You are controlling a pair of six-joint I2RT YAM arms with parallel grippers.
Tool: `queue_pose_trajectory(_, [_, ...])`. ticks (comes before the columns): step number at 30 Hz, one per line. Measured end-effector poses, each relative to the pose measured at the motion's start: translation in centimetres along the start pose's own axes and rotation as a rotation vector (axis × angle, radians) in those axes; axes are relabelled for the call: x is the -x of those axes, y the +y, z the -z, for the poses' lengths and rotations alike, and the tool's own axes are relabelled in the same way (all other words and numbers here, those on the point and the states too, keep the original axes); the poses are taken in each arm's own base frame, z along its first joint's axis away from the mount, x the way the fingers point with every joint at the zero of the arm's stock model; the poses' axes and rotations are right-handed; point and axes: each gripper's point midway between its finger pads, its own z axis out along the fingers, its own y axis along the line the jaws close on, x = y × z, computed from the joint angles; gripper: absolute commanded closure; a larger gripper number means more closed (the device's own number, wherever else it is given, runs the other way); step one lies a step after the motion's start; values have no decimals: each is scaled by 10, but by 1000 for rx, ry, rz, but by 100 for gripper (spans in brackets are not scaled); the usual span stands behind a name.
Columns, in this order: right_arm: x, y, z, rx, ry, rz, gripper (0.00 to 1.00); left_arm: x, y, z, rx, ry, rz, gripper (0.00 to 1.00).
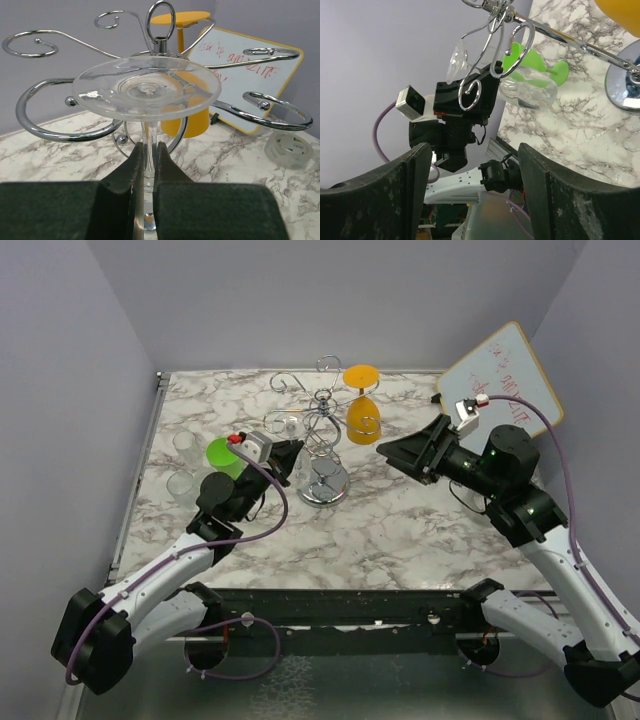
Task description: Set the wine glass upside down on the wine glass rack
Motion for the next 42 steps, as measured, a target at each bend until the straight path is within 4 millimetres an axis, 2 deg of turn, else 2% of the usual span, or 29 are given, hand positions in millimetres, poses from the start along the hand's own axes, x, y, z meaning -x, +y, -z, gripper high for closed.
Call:
queue_pose_trajectory(4, [2, -7, -12, -11, 11, 7, 26, 0, -1, 0, -30, 1, 0, 100])
queue_pose_trajectory(8, [8, -9, -24, -4, -4, 13, 32, 2, 0, 1, -48, -3, -1, 100])
queue_pose_trajectory(12, [21, -14, -39, -27, -39, -1, 46, 3, 1, 1, -71, -3, 0, 100])
queue_pose_trajectory(18, [34, -31, -57, -87, -95, -57, 61, -1, 2, 0, -104, 14, 7, 100])
queue_pose_trajectory(27, [44, -41, -65, -125, -148, -121, 89, -7, 4, 1, -136, 34, 26, 100])
queue_pose_trajectory(29, [45, -42, -65, -130, -154, -138, 98, -5, 6, 1, -140, 27, 26, 100])
queue_pose_trajectory(42, [46, -44, -70, -138, -157, -196, 99, 5, 15, -6, -148, -8, 17, 100])
